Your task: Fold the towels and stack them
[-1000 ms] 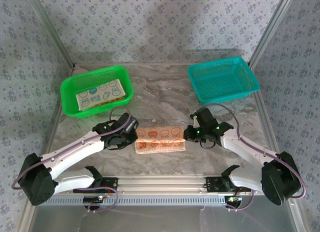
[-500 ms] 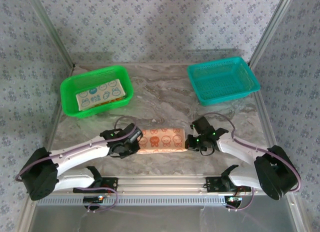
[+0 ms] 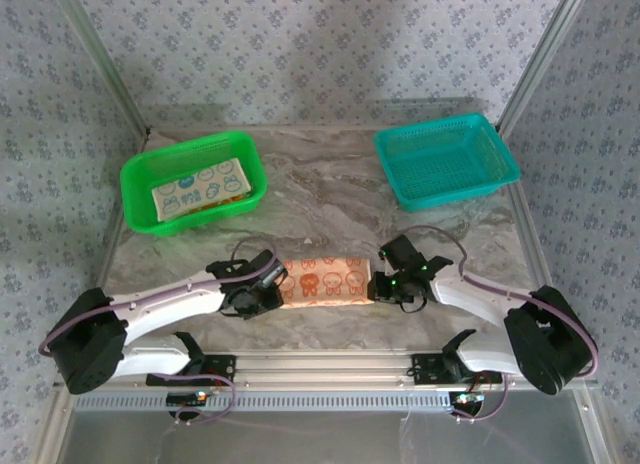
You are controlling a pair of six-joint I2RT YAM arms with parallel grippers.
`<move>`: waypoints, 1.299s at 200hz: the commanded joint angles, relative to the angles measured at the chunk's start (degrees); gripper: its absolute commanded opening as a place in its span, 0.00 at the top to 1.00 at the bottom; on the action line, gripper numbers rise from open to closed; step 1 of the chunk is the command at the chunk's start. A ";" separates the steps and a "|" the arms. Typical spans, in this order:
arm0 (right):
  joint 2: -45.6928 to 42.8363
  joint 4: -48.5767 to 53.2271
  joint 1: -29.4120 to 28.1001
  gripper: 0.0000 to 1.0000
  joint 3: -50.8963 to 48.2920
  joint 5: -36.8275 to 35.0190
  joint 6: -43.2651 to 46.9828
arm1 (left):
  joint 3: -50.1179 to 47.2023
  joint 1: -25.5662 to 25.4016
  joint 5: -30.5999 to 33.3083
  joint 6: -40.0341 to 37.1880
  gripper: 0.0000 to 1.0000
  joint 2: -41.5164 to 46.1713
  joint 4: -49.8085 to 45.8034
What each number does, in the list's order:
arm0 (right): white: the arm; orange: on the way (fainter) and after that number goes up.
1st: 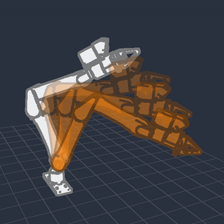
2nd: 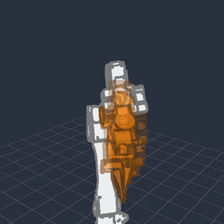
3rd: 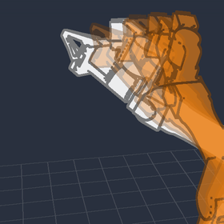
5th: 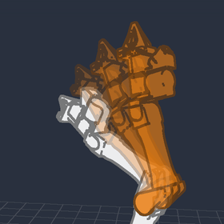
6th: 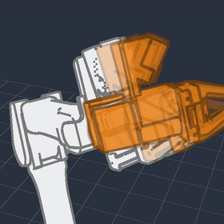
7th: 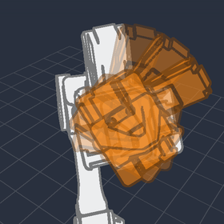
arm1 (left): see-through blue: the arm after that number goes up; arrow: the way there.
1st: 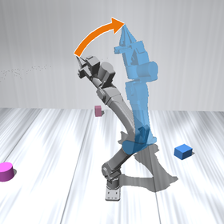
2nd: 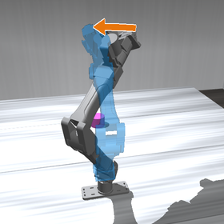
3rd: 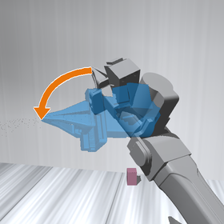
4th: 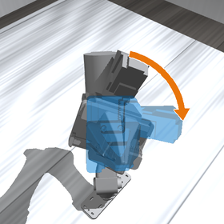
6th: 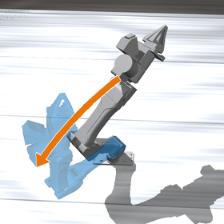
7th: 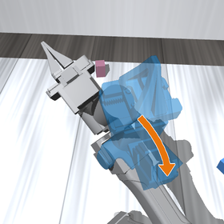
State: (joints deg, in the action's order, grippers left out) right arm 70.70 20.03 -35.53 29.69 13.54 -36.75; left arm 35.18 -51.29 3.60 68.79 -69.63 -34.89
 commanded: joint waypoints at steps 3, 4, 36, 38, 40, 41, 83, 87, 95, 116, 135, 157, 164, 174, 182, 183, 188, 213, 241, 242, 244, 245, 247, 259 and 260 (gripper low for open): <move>-3.07 4.26 -0.37 0.71 3.08 -2.50 2.51 | 2.57 2.70 -1.10 -5.55 0.43 2.96 -2.36; -3.13 4.29 -0.39 0.71 3.13 -2.57 2.54 | 2.55 2.83 -1.25 -5.80 0.43 3.03 -2.28; -3.75 5.61 -2.03 0.70 6.31 -5.54 2.75 | 1.47 8.23 -5.73 -14.04 0.43 4.00 3.57; -3.62 5.74 -2.23 0.70 6.56 -5.83 2.81 | 1.36 8.44 -6.13 -14.50 0.43 3.91 4.21; -3.52 5.83 -2.43 0.70 6.86 -6.05 2.87 | 1.38 8.67 -6.43 -14.95 0.43 3.78 4.68; -3.45 5.82 -2.48 0.70 7.00 -6.15 2.93 | 1.34 8.80 -6.55 -15.15 0.43 3.70 4.93; 3.51 5.42 -5.91 0.71 12.14 -8.08 4.76 | 0.63 10.60 -8.59 -21.14 0.45 -1.70 12.09; 4.25 5.10 -6.02 0.71 12.35 -8.01 4.83 | 0.55 10.72 -9.11 -21.33 0.45 -2.29 12.83; 5.58 4.85 -6.03 0.71 12.77 -7.95 5.02 | 0.31 10.84 -9.56 -21.49 0.45 -3.37 14.01; 8.06 4.85 -5.96 0.72 13.12 -8.58 5.52 | 0.55 10.79 -9.31 -21.42 0.45 -5.70 14.46; 9.15 3.37 -5.94 0.72 12.86 -8.64 5.81 | 0.31 10.84 -9.12 -21.21 0.46 -6.57 14.90; 10.55 2.66 -5.91 0.72 12.73 -8.53 5.90 | 0.16 10.76 -9.26 -20.51 0.49 -7.27 15.42; 10.90 2.48 -5.91 0.72 12.53 -8.41 5.90 | 0.05 10.56 -9.48 -20.16 0.50 -7.42 15.89; 11.41 2.20 -5.86 0.72 12.37 -8.36 5.90 | 0.11 10.17 -9.53 -19.93 0.50 -7.71 16.32; 11.57 1.98 -5.88 0.72 12.28 -8.31 5.90 | 0.28 9.76 -9.11 -19.65 0.50 -8.04 16.04; 11.57 1.91 -5.88 0.72 12.30 -8.29 5.90 | 0.35 9.74 -9.08 -19.62 0.50 -8.14 15.98; 11.70 1.82 -5.78 0.72 12.11 -8.23 5.83 | 0.49 9.65 -8.78 -19.50 0.50 -8.46 15.69; 11.66 1.66 -5.87 0.72 11.69 -8.16 5.64 | 0.64 9.51 -7.42 -18.58 0.50 -10.70 14.06; 11.41 1.65 -5.86 0.72 11.46 -8.10 5.49 | 0.84 8.45 -5.72 -17.93 0.50 -12.91 13.40; 11.36 1.66 -5.82 0.72 11.49 -8.14 5.47 | 0.89 8.38 -5.63 -17.92 0.50 -13.00 13.38; 11.34 1.65 -5.86 0.72 11.41 -8.24 5.47 | 0.93 8.24 -5.51 -17.78 0.50 -13.21 13.37; 11.32 1.62 -5.86 0.72 11.38 -8.21 5.46 | 0.94 8.19 -5.43 -17.75 0.50 -13.32 13.36; 11.35 1.62 -5.84 0.72 11.36 -8.25 5.46 | 1.01 8.01 -5.26 -17.67 0.50 -13.58 13.36; 11.02 1.62 -5.85 0.72 11.35 -8.44 5.33 | 1.66 6.88 -3.77 -16.96 0.52 -15.11 12.68; 11.03 1.65 -5.86 0.72 11.31 -8.44 5.31 | 1.74 6.72 -3.55 -16.86 0.52 -15.19 12.54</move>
State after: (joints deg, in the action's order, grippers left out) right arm 81.87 21.61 -41.39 41.54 6.15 -31.88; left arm 36.84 -42.59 -2.87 50.26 -80.44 -20.21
